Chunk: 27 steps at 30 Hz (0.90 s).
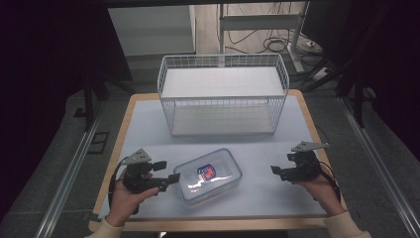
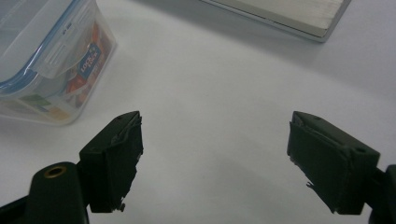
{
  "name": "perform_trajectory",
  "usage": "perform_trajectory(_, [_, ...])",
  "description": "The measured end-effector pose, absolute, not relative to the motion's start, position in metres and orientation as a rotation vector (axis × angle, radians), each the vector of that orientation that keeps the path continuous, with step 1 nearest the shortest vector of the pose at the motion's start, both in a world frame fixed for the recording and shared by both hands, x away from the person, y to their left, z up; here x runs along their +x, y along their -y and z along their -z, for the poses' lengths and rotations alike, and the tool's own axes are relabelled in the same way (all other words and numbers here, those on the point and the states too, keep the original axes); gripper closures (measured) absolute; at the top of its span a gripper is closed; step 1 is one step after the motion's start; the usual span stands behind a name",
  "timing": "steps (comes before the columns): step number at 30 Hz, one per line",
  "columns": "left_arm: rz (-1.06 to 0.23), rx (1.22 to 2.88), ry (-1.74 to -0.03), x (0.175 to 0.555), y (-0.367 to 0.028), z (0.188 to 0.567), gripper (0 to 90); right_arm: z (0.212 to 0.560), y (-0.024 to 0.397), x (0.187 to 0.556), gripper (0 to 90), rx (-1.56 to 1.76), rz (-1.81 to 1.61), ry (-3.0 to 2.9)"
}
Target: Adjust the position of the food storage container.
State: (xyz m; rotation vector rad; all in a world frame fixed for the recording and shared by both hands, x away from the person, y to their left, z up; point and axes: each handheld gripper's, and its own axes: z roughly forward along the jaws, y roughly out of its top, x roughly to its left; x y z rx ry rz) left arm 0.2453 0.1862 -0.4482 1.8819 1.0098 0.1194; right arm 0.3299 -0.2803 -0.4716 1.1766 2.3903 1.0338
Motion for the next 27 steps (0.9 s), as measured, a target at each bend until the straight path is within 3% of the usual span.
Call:
perform_trajectory(6, [-0.093, 1.943, -0.933, 0.235, -0.163, 0.444, 32.5, 0.470, 0.282, 0.330, 17.9, 1.188, -1.032, -2.389])
perform_trajectory(8, [-0.072, 1.979, -0.910, 0.231, -0.155, 0.445, 44.6, 0.469, 0.283, 0.330, 17.9, 1.188, -1.044, -2.377])
perform_trajectory(10, [-0.060, 2.011, -0.892, 0.227, -0.145, 0.448, 48.8, 0.468, 0.283, 0.329, 17.9, 1.189, -1.045, -2.375])
perform_trajectory(18, [-0.005, 2.146, -0.824, 0.216, -0.111, 0.465, 87.4, 0.471, 0.284, 0.329, 17.9, 1.199, -1.033, -2.380])
perform_trajectory(27, [0.028, 2.242, -0.807, 0.214, -0.095, 0.484, 89.6, 0.473, 0.287, 0.330, 17.9, 1.208, -1.032, -2.375])
